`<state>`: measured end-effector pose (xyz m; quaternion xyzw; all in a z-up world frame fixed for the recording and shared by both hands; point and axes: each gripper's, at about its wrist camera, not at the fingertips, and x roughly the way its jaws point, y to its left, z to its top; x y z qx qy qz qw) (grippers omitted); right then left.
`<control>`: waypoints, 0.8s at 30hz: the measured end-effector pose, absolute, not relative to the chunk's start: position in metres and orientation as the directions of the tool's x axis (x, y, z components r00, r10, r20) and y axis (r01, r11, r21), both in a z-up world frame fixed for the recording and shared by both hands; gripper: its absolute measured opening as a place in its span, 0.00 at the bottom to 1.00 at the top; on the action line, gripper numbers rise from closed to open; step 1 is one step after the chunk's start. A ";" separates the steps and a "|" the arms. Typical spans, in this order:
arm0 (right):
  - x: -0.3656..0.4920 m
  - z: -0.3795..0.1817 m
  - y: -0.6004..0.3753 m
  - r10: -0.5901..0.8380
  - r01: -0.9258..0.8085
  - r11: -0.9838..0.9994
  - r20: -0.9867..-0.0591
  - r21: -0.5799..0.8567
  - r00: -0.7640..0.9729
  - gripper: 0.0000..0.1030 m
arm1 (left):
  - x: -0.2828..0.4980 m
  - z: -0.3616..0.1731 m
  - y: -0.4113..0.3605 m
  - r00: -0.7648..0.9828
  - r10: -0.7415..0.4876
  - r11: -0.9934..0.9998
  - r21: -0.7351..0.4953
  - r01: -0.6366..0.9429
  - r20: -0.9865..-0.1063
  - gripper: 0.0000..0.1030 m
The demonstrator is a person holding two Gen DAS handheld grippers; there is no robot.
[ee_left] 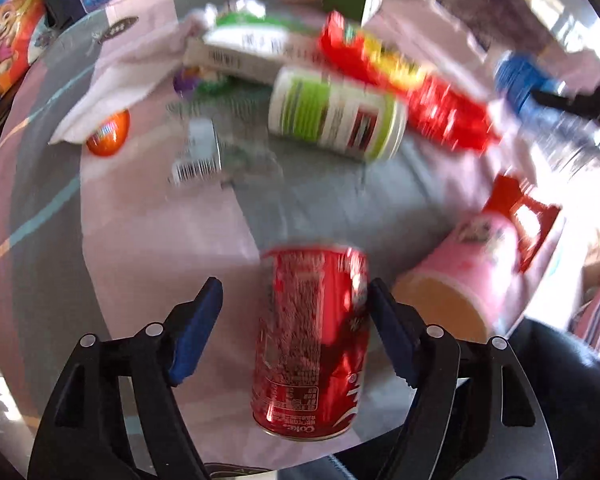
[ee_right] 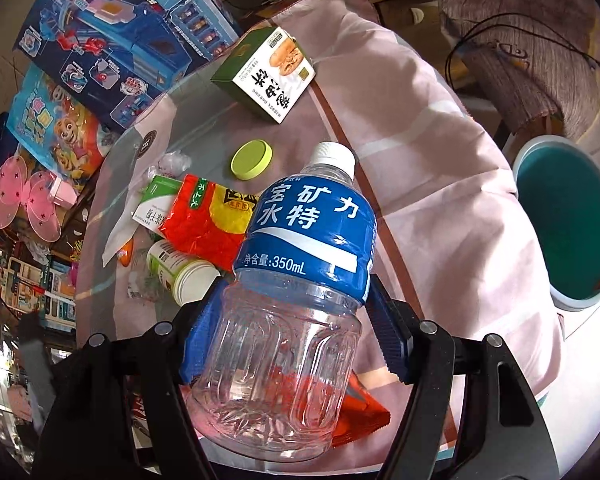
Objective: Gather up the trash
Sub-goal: 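Lift the can with left gripper while right gripper lifts the bottle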
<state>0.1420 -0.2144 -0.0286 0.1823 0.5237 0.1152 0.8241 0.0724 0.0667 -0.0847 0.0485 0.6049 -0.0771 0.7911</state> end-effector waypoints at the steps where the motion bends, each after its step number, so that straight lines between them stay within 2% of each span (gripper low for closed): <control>1: 0.141 -0.028 -0.215 0.378 0.003 0.907 -0.821 0.420 0.428 0.64 | 0.072 -0.090 0.066 0.232 -0.044 0.984 -0.002 0.180 -0.972 0.73; 5: 0.136 -0.024 -0.219 0.360 0.005 0.915 -0.822 0.404 0.441 0.64 | 0.065 -0.079 0.076 0.262 -0.085 0.986 -0.043 0.162 -0.961 0.73; 8: 0.135 -0.024 -0.218 0.364 0.001 0.914 -0.820 0.406 0.442 0.64 | 0.060 -0.077 0.076 0.273 -0.060 0.981 -0.007 0.192 -0.960 0.73; 9: 0.134 -0.024 -0.217 0.367 -0.002 0.913 -0.818 0.408 0.442 0.64 | 0.058 -0.081 0.076 0.267 -0.043 0.980 0.012 0.201 -0.963 0.70; 10: 0.133 -0.024 -0.218 0.369 -0.002 0.912 -0.817 0.411 0.442 0.64 | 0.059 -0.084 0.076 0.260 -0.037 0.979 0.018 0.203 -0.965 0.62; 11: 0.133 -0.024 -0.218 0.371 -0.002 0.911 -0.816 0.413 0.442 0.64 | 0.058 -0.089 0.076 0.241 -0.040 0.978 0.011 0.208 -0.970 0.48; 16: 0.131 -0.020 -0.227 0.370 0.007 0.908 -0.810 0.419 0.454 0.64 | 0.058 -0.072 0.078 0.318 -0.016 0.985 0.039 0.166 -0.948 0.48; 20: 0.130 -0.010 -0.245 0.373 0.023 0.898 -0.789 0.439 0.489 0.64 | 0.068 -0.029 0.065 0.403 -0.052 0.984 0.021 0.176 -0.914 0.48; 24: 0.128 0.003 -0.280 0.356 0.062 0.887 -0.761 0.458 0.542 0.64 | 0.095 0.009 0.018 0.448 -0.139 0.970 -0.030 0.242 -0.883 0.48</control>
